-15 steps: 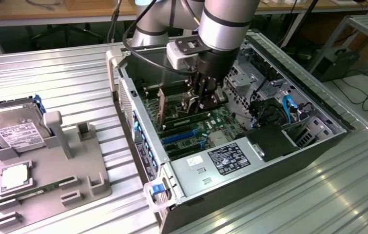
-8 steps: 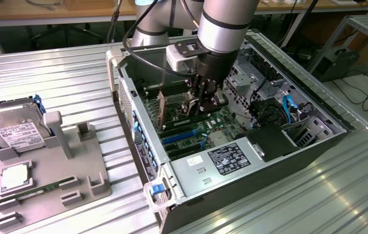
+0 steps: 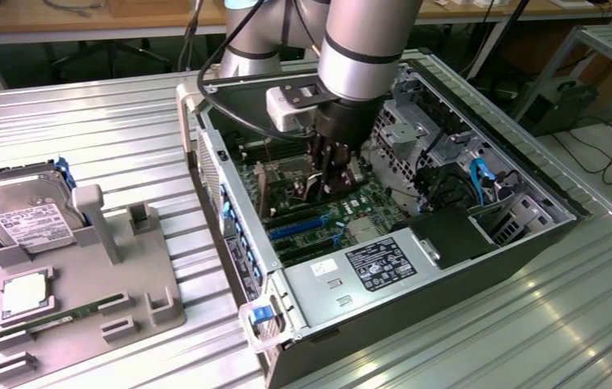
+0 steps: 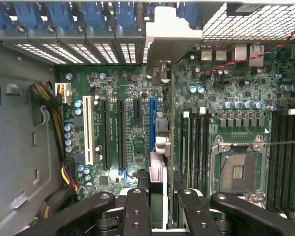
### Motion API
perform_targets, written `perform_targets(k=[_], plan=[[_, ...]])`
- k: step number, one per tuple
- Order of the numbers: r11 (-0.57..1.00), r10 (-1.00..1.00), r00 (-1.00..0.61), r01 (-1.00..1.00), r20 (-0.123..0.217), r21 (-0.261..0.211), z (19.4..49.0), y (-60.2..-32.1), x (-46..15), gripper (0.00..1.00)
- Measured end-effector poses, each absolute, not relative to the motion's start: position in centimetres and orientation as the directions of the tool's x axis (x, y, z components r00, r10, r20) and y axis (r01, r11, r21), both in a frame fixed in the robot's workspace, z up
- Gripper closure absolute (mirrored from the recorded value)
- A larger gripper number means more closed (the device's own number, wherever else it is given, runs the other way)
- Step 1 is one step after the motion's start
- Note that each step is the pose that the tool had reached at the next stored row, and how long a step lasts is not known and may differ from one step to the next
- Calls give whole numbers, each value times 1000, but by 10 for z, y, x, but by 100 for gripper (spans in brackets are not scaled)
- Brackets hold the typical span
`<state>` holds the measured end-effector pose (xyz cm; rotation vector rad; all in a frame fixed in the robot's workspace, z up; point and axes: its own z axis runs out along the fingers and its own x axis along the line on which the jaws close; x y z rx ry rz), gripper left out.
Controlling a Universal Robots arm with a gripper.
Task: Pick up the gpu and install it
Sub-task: 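Insert the gpu into the slot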
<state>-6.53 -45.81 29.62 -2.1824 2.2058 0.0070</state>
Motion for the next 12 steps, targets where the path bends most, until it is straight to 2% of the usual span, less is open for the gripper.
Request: perform_targets(k=[12], plan=[[11, -999, -10, -1000, -31, -24, 277, -463, -73, 73]])
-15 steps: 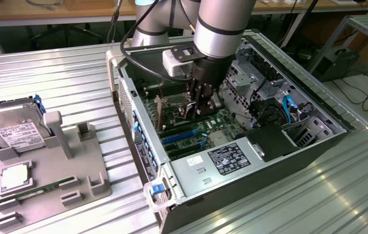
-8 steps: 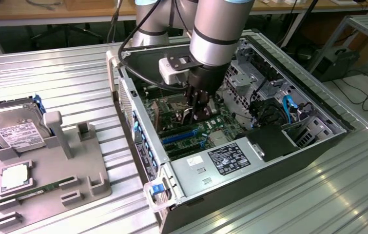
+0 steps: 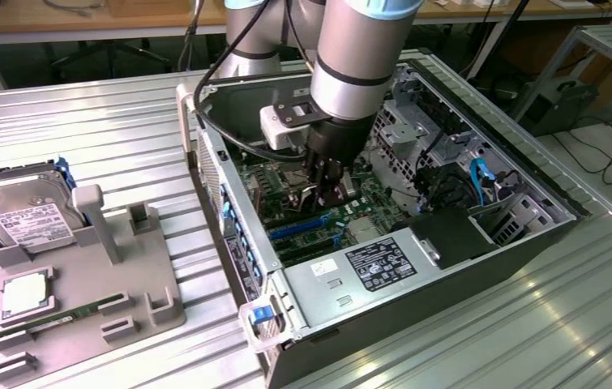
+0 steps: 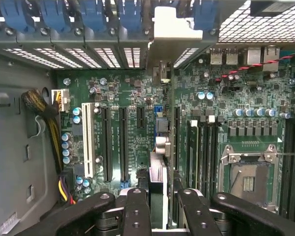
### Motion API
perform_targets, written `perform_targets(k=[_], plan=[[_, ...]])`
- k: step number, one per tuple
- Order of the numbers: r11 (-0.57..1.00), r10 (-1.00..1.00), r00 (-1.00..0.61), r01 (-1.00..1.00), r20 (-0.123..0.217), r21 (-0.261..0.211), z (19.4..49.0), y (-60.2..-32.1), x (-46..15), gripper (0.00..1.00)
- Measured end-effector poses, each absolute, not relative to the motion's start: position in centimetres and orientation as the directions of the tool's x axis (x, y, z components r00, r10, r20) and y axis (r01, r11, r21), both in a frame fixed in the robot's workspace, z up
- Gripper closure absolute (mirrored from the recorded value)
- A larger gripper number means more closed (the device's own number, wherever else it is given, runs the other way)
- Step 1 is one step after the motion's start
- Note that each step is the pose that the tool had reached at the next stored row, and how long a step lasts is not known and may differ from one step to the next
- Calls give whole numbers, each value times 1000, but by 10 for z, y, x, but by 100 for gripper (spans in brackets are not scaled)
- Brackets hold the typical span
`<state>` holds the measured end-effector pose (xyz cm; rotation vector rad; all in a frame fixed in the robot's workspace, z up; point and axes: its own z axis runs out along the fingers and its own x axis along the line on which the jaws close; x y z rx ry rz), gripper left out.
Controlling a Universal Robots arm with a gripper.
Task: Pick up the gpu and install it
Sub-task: 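Insert the gpu into the slot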
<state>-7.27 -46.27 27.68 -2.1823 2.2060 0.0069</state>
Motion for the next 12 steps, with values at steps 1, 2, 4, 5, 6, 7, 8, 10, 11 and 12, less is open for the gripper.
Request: perform_targets(k=[1, 2, 4, 5, 6, 7, 8, 10, 11, 12], plan=[[11, -999, -10, -1000, -31, -24, 276, -463, -73, 73], [11, -999, -10, -1000, -31, -24, 274, -463, -75, 73], [11, -999, -10, -1000, -31, -24, 270, -465, -75, 73], [11, -999, -10, -1000, -31, -23, 268, -465, -75, 73], [11, -999, -10, -1000, -31, -23, 267, -466, -75, 73], [11, -999, -10, -1000, -31, -23, 265, -466, -75, 73], [11, -999, -10, -1000, -31, -22, 263, -466, -75, 73], [11, -999, -10, -1000, -30, -22, 263, -466, -75, 73], [11, -999, -10, -1000, -30, -22, 263, -466, -75, 73], [11, -999, -10, -1000, -30, -22, 263, -466, -76, 73]])
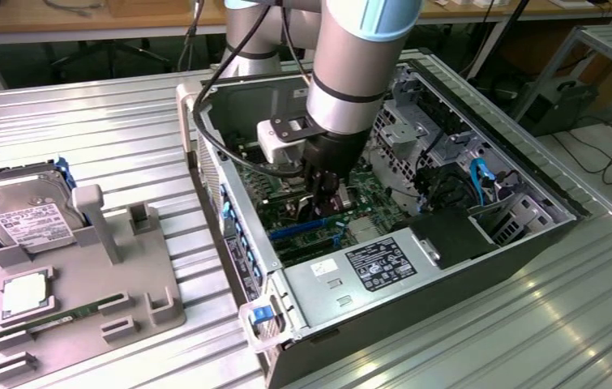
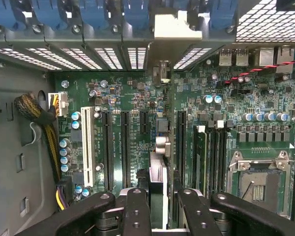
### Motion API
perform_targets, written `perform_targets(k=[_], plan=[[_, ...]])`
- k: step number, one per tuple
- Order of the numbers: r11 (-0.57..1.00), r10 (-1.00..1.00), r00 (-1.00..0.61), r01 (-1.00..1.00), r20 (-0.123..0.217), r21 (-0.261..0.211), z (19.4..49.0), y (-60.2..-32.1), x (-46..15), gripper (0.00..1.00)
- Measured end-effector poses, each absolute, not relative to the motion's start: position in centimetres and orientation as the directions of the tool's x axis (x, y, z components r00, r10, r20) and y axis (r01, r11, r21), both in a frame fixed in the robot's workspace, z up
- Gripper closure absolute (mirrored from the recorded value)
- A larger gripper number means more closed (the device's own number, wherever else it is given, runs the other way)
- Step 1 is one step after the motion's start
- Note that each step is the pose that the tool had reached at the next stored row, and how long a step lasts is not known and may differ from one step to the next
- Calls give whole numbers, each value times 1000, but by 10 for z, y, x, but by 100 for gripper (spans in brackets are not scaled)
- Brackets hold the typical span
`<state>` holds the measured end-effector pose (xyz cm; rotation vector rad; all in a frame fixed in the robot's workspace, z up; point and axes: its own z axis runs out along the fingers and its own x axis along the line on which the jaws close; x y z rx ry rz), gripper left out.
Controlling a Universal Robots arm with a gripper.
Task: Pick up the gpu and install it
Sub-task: 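Insert the gpu into the slot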
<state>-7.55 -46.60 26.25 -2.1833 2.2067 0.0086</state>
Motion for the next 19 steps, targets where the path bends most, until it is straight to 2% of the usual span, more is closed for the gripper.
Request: perform_targets(k=[19], plan=[[11, -999, -11, -1000, -30, -22, 255, -463, -80, 73]])
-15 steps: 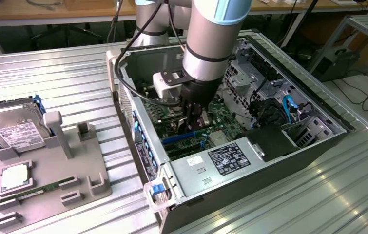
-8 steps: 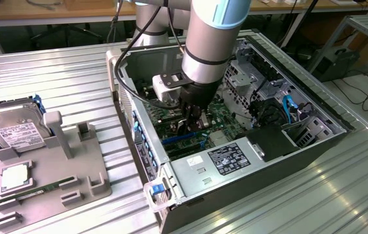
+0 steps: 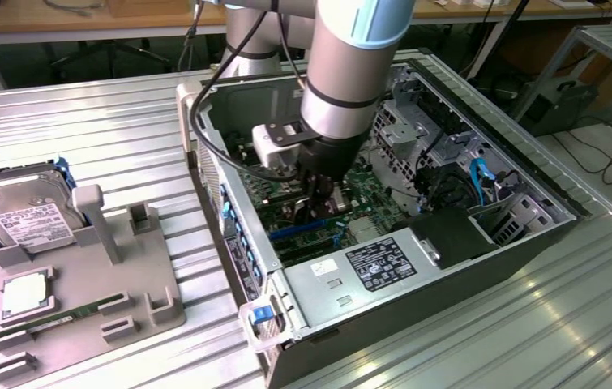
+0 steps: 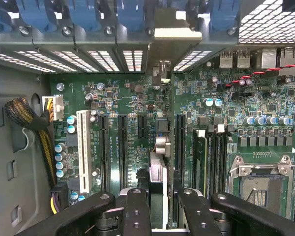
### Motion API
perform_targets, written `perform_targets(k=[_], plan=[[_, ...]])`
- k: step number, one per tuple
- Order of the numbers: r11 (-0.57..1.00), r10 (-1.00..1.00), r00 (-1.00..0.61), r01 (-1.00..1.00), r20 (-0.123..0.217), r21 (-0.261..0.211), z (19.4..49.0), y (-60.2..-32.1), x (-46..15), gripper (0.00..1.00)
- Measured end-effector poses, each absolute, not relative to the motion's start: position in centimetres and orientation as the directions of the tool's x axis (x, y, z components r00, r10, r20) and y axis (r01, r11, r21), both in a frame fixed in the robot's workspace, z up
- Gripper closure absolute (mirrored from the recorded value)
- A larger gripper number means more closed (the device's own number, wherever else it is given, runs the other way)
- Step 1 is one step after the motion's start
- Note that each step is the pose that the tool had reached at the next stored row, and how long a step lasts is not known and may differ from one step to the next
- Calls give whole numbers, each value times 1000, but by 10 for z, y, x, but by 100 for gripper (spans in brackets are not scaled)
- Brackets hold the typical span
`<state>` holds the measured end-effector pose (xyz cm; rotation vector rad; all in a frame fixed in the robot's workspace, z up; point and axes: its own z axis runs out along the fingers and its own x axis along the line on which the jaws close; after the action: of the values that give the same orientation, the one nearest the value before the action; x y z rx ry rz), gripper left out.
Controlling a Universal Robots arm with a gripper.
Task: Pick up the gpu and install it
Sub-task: 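Insert the gpu into the slot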
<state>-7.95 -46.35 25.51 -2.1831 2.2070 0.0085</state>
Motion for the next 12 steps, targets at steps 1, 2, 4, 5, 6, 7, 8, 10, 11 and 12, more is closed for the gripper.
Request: perform_targets(k=[1, 2, 4, 5, 6, 7, 8, 10, 11, 12], plan=[[11, -999, -11, -1000, -30, -22, 255, -463, -80, 73], [11, -999, -10, -1000, -30, -22, 255, -463, -80, 73], [11, -999, -10, -1000, -31, -22, 254, -463, -80, 73], [11, -999, -10, -1000, -31, -22, 253, -463, -81, 73], [11, -999, -10, -1000, -31, -22, 253, -463, -81, 73], [11, -999, -10, -1000, -31, -22, 252, -463, -81, 73], [11, -999, -10, -1000, -31, -22, 252, -463, -81, 73], [11, -999, -10, -1000, -31, -22, 250, -463, -81, 73], [11, -999, -10, -1000, -31, -22, 250, -463, -81, 73], [11, -999, -10, -1000, -31, -22, 249, -463, -81, 73]])
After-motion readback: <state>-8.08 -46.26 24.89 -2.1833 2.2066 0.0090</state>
